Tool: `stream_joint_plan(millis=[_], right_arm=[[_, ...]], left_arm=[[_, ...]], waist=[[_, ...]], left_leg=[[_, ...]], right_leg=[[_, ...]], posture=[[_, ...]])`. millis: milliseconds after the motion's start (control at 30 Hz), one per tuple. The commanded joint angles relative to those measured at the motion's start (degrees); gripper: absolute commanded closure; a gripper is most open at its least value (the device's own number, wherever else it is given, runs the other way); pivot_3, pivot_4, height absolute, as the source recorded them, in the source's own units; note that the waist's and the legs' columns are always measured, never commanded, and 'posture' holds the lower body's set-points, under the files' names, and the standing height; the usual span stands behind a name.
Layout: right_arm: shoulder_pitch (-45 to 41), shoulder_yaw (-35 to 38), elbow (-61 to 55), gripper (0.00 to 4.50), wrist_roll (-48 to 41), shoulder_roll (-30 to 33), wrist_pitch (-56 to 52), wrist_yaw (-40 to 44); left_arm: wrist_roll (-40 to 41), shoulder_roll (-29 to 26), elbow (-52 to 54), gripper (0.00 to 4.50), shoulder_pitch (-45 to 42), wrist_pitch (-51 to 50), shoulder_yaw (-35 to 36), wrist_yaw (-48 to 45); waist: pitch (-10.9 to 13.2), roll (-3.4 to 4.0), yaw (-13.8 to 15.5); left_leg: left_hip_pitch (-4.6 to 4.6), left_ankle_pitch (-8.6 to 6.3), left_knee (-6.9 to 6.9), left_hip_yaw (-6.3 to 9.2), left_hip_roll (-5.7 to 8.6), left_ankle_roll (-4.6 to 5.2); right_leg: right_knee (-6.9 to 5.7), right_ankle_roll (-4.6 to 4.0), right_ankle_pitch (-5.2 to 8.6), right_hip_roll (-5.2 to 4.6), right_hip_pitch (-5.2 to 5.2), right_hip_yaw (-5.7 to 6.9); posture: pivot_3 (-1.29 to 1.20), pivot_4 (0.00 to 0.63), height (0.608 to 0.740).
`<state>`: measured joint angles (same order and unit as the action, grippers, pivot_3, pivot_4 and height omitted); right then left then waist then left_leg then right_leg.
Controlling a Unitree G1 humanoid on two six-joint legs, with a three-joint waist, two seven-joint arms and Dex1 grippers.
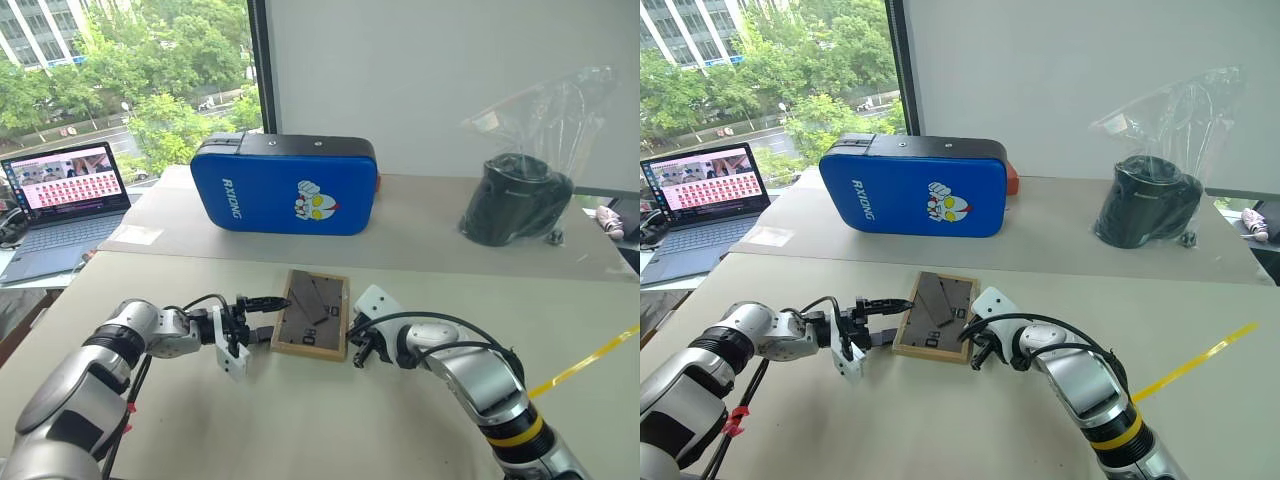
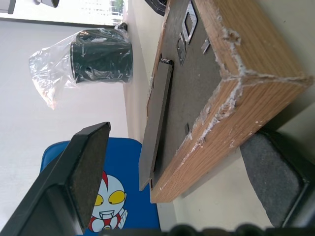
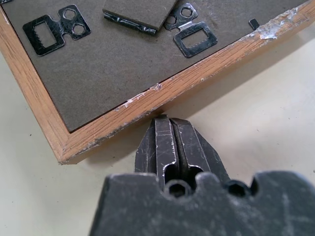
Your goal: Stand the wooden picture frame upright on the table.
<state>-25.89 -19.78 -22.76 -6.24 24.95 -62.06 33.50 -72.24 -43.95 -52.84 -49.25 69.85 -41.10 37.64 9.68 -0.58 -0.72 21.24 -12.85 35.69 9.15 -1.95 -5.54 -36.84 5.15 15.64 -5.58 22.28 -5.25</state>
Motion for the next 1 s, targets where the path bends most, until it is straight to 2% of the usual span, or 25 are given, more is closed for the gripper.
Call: stream_joint_plan(millis=[33, 133, 200, 300, 500, 567, 667, 833, 900, 1000], right_arm=[[-0.08, 0.71, -1.43, 4.5, -1.08, 0.52, -0.47, -0.2], [0.0, 0.93, -1.67, 4.5, -1.54, 0.82, -0.57, -0.46], [-0.01, 1.04, -1.69, 4.5, -1.77, 0.9, -0.6, -0.63], [0.16, 1.11, -1.93, 4.5, -1.97, 1.44, -0.37, -0.81], [-2.99, 9.72, 4.48, 4.5, -2.11, 8.47, 5.92, 0.51], [-7.82, 13.33, 8.25, 4.5, -5.02, 5.78, 6.35, 0.68], [-13.25, 14.25, 11.71, 4.5, -8.52, 0.61, 5.46, 1.83], [-21.62, 13.66, 21.76, 3.05, -12.87, -7.2, 5.7, 5.63], [-23.46, 12.85, 25.47, 2.2, -13.15, -7.75, 6.45, 7.53], [-26.43, 9.97, 31.65, 1.27, -13.56, -7.27, 7.91, 13.25]], left_arm=[[-2.19, 0.71, 0.2, 2.04, 2.16, 1.25, -4.66, -0.53], [-1.89, 0.56, 0.34, 3.08, 2.22, 0.94, -5.39, -0.43], [-1.83, 0.55, 0.52, 3.34, 2.27, 0.8, -5.72, -0.17], [-1.67, 0.58, 0.98, 3.36, 2.45, 0.66, -5.85, 0.0], [-0.47, -0.02, 2.8, 3.36, 3.61, 0.53, -5.07, 0.0], [-0.09, -0.4, 3.73, 3.36, 4.23, 0.57, -4.87, -0.11], [0.75, -0.72, 4.93, 3.36, 5.14, 0.41, -4.52, -0.5], [2.83, -1.31, 8.18, 3.36, 7.42, 0.65, -3.32, -1.96], [3.46, -1.42, 9.09, 3.36, 8.03, 0.6, -2.73, -2.93], [4.69, -1.83, 10.38, 3.36, 8.94, 0.49, -1.72, -4.29]], waist=[[0.0, 0.0, -0.08], [-0.01, 0.0, -0.06], [-0.01, -0.03, -0.03], [-0.01, -0.03, -0.03], [-0.01, -0.04, 0.0], [0.0, -0.02, -0.36], [0.0, 0.02, -1.08], [0.0, 0.04, -1.25], [0.01, 0.06, -1.18], [0.0, 0.07, -1.16]], left_leg=[[0.01, 0.0, 0.0, 0.0, 0.0, 0.0], [0.02, 0.0, -0.01, 0.0, 0.0, 0.01], [0.03, 0.0, -0.01, 0.0, 0.0, 0.01], [0.03, 0.0, -0.01, 0.0, 0.0, 0.01], [0.07, 0.0, 0.0, -0.01, 0.08, 0.0], [0.05, 0.0, -0.02, -0.03, 0.08, 0.01], [-0.04, 0.0, -0.07, -0.02, 0.07, 0.01], [0.0, 0.0, -0.09, -0.01, 0.09, 0.01], [0.04, -0.01, -0.1, 0.0, 0.15, 0.03], [0.04, -0.02, -0.28, 0.0, 0.16, 0.05]], right_leg=[[0.01, 0.01, 0.0, 0.0, 0.01, 0.0], [0.05, 0.03, 0.03, -0.01, 0.01, 0.0], [0.05, 0.04, 0.03, -0.01, 0.01, 0.01], [0.05, 0.04, 0.03, -0.01, 0.01, 0.01], [0.08, 0.06, 0.04, -0.1, 0.01, 0.01], [0.07, 0.06, 0.04, -0.11, 0.02, 0.0], [-0.05, 0.06, 0.04, -0.09, 0.04, -0.03], [0.0, 0.06, 0.05, -0.11, 0.03, -0.02], [-0.02, -0.09, -0.03, -0.15, 0.07, -0.02], [0.05, -0.33, -0.16, -0.18, 0.11, 0.0]], posture=[[0.0, 0.15, 0.74], [0.0, 0.15, 0.74], [0.0, 0.15, 0.74], [0.0, 0.15, 0.74], [0.0, 0.15, 0.74], [0.0, 0.15, 0.74], [0.0, 0.15, 0.74], [0.0, 0.15, 0.74], [0.0, 0.15, 0.74], [0.0, 0.15, 0.74]])
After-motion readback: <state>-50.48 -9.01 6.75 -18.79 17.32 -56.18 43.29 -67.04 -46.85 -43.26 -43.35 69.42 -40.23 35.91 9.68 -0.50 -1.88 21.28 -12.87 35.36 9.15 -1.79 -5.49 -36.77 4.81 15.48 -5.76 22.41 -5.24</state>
